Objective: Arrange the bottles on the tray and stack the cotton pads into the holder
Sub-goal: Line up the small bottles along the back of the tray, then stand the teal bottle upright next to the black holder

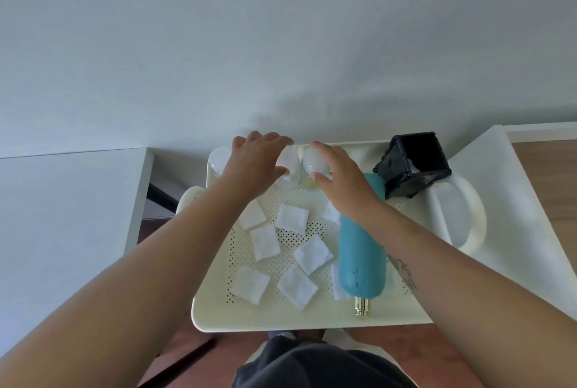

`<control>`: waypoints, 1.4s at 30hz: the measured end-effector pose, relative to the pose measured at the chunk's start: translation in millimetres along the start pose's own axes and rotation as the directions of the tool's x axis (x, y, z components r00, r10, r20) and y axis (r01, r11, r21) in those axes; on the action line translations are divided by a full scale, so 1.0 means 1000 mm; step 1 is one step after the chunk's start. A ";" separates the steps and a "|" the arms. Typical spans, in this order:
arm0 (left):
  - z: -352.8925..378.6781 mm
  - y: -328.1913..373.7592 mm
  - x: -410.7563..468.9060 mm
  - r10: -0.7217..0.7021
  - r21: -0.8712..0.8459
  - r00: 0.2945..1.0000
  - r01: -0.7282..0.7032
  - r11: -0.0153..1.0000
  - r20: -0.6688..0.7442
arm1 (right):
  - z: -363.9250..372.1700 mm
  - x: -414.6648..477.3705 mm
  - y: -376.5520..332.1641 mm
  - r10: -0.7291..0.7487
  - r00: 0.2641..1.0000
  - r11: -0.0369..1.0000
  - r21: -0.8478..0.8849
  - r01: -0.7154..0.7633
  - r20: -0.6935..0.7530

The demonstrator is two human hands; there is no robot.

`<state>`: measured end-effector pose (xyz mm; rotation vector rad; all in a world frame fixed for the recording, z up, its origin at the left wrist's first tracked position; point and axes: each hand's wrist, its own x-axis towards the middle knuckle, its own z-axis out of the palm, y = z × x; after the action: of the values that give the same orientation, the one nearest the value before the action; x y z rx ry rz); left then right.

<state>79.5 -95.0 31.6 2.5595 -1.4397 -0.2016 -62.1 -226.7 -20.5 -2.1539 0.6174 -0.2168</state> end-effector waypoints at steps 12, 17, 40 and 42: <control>0.005 0.004 -0.011 -0.014 -0.030 0.997 0.011 0.999 -0.081 | 0.000 -0.004 -0.004 0.020 1.000 0.999 0.033 -0.020 -0.012; 0.020 0.033 -0.043 0.083 -0.088 0.971 -0.105 0.991 -0.226 | -0.016 -0.043 -0.012 0.014 0.986 0.996 0.085 0.000 -0.164; 0.106 0.112 -0.119 -0.270 -0.786 0.811 0.577 0.223 0.519 | -0.012 -0.171 0.032 0.593 0.802 0.699 0.545 -0.464 -0.077; 0.104 0.115 -0.117 -0.286 -0.788 0.808 0.578 0.212 0.516 | -0.015 -0.170 0.032 0.604 0.796 0.667 0.574 -0.474 -0.045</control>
<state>-98.3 -63.6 -39.6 1.7984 -0.2559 -1.1375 -225.0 -167.9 -25.6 -1.3251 1.1625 -0.2756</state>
